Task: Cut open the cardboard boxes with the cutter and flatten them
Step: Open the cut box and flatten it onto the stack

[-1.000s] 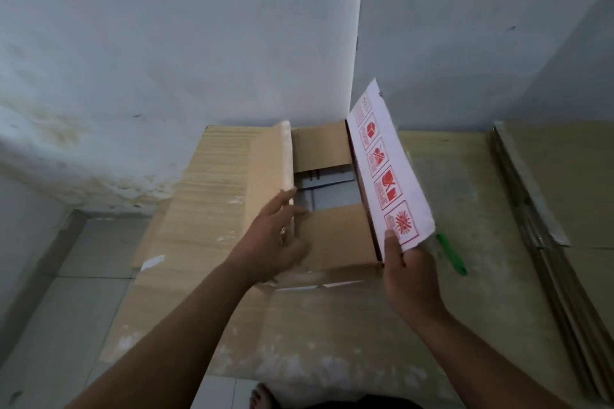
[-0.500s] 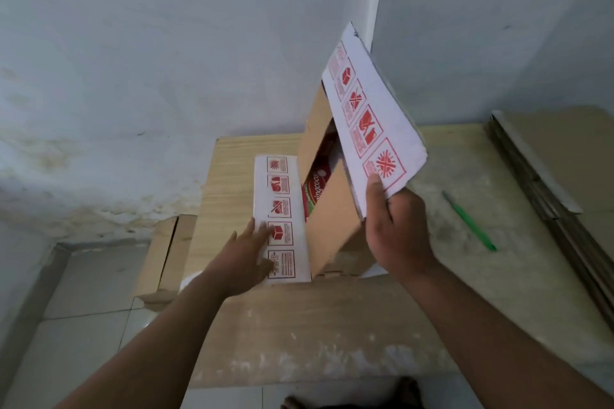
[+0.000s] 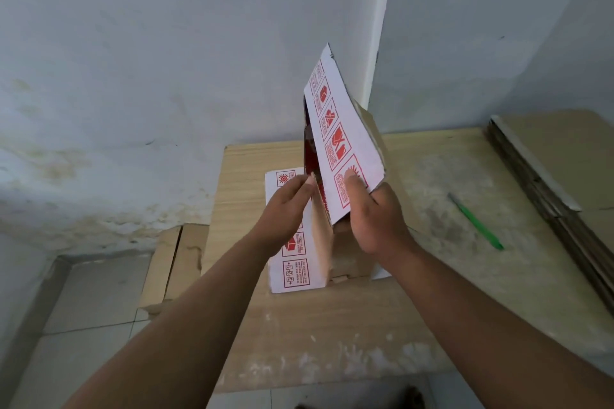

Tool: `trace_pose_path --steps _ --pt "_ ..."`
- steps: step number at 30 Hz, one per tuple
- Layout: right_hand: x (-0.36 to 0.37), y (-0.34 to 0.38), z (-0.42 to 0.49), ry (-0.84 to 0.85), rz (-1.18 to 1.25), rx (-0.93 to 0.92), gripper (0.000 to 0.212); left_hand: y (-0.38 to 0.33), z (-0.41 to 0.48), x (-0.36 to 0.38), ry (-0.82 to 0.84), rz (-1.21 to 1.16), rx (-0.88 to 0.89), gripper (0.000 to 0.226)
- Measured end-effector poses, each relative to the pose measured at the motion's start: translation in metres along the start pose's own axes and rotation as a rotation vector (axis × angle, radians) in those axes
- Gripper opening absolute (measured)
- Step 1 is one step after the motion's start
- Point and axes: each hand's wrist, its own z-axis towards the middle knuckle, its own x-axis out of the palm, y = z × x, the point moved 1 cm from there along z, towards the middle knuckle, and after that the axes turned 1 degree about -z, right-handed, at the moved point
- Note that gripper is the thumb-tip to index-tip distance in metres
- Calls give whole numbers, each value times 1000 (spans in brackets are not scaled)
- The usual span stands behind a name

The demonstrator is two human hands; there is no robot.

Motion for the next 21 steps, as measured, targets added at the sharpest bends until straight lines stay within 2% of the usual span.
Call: trace_pose_path --steps 2,6,9,10,12,15,18,21 --pt "1 2 -1 13 7 11 18 -7 -1 3 -74 23 31 41" --pt "3 5 0 6 -48 6 35 -4 -11 -7 -243 84 54 36" --pt "0 9 7 4 -30 10 40 2 -25 -28 -309 112 110 54" --pt "-1 10 9 10 -15 14 40 2 -30 -34 -301 114 131 56" --pt "0 11 13 29 -11 19 36 0 -40 -40 -240 100 130 46" --pt "7 11 13 29 -92 6 27 -12 -52 -40 -54 32 55 35" --pt "13 11 11 35 -134 -12 28 -24 -50 -43 97 -31 -159 36" --pt "12 9 9 39 -135 -26 39 -40 -33 -41 136 75 -372 34"
